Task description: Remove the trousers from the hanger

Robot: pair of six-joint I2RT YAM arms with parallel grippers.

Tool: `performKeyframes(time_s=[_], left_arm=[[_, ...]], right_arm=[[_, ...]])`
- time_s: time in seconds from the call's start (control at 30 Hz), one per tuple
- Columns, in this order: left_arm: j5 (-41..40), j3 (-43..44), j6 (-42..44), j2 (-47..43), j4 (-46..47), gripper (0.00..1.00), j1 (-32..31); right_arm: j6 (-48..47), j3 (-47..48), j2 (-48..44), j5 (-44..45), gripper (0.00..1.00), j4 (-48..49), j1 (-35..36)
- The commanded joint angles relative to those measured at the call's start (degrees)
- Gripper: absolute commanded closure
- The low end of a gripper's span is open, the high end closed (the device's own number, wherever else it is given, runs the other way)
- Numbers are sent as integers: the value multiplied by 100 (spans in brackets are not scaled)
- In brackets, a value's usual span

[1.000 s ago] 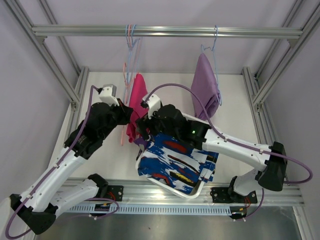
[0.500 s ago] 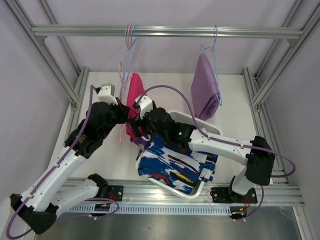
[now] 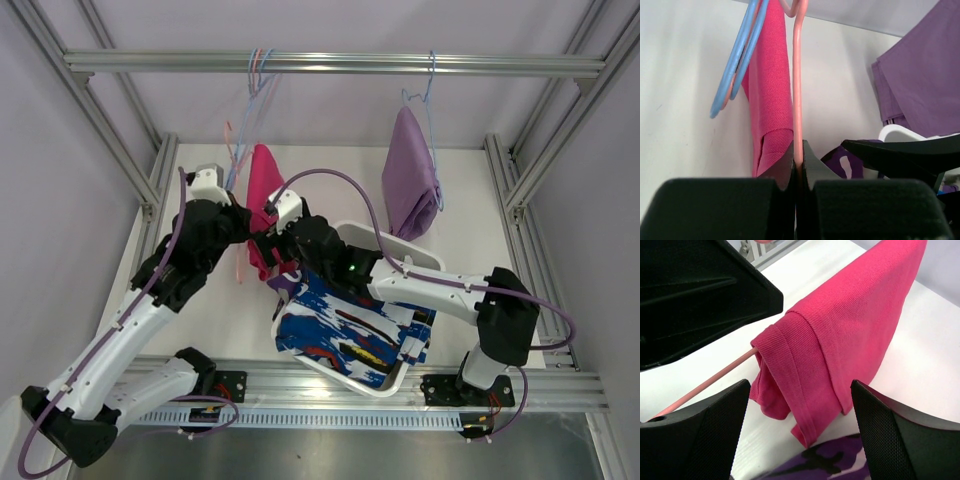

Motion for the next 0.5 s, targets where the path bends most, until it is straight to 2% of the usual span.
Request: performKeyframes(time_s=[0.0,0.23,0.47], left_arm=[[382,153,1,-159,1014,99,-125],[488,152,-43,-132,1005,100,-99],[567,153,-87,-158,1006,99,-64]], right_arm=[[133,52,409,342,14,370,-220],[230,69,700,334,14,590,-299],[704,148,998,35,15,573,-475]])
